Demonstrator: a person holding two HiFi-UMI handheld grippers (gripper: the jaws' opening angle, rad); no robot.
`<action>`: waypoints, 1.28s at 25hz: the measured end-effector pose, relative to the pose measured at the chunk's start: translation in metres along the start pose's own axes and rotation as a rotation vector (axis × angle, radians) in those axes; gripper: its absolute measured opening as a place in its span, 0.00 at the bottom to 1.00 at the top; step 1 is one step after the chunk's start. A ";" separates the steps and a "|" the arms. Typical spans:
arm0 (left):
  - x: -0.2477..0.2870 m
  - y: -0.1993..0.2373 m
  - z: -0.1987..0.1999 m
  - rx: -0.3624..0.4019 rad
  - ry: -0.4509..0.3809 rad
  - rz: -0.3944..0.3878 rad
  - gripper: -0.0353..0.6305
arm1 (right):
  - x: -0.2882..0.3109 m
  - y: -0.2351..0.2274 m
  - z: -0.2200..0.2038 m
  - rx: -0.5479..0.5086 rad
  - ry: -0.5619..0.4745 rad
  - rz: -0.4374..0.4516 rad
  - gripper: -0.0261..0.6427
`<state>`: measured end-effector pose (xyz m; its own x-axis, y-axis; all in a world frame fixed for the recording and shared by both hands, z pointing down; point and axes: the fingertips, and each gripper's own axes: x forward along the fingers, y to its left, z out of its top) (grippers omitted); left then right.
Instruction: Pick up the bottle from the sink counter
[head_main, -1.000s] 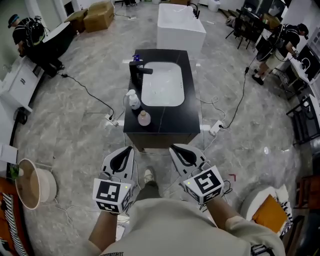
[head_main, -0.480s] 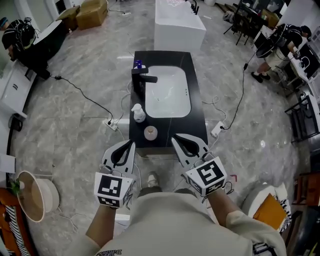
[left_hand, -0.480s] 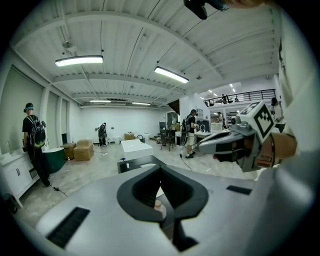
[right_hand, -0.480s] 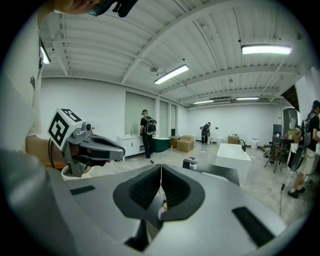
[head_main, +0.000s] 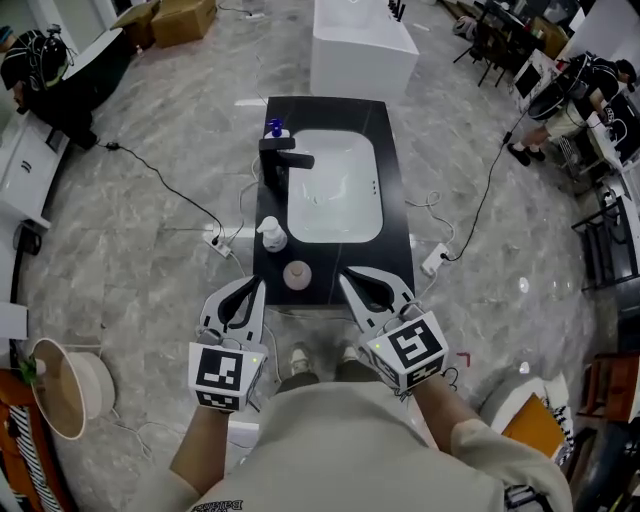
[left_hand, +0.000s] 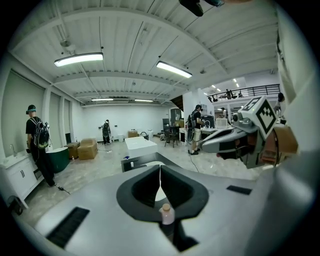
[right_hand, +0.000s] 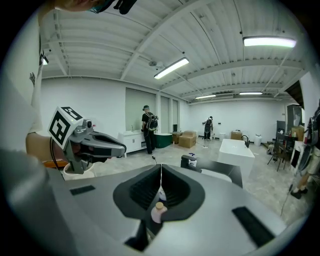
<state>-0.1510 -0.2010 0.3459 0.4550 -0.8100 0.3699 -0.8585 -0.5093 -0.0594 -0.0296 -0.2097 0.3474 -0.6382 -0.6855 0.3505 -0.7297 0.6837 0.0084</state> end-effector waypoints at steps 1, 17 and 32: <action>0.003 -0.001 0.002 -0.005 -0.005 0.007 0.06 | 0.001 -0.003 -0.001 -0.001 0.004 0.010 0.03; 0.051 -0.020 -0.007 -0.009 0.006 -0.056 0.50 | 0.032 -0.035 -0.005 0.004 -0.008 0.107 0.03; 0.154 -0.025 -0.127 0.024 0.174 -0.190 0.63 | 0.109 -0.032 -0.054 0.014 0.069 0.178 0.03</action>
<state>-0.0894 -0.2764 0.5225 0.5580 -0.6380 0.5307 -0.7548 -0.6559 0.0051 -0.0627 -0.2923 0.4356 -0.7394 -0.5347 0.4090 -0.6104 0.7888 -0.0722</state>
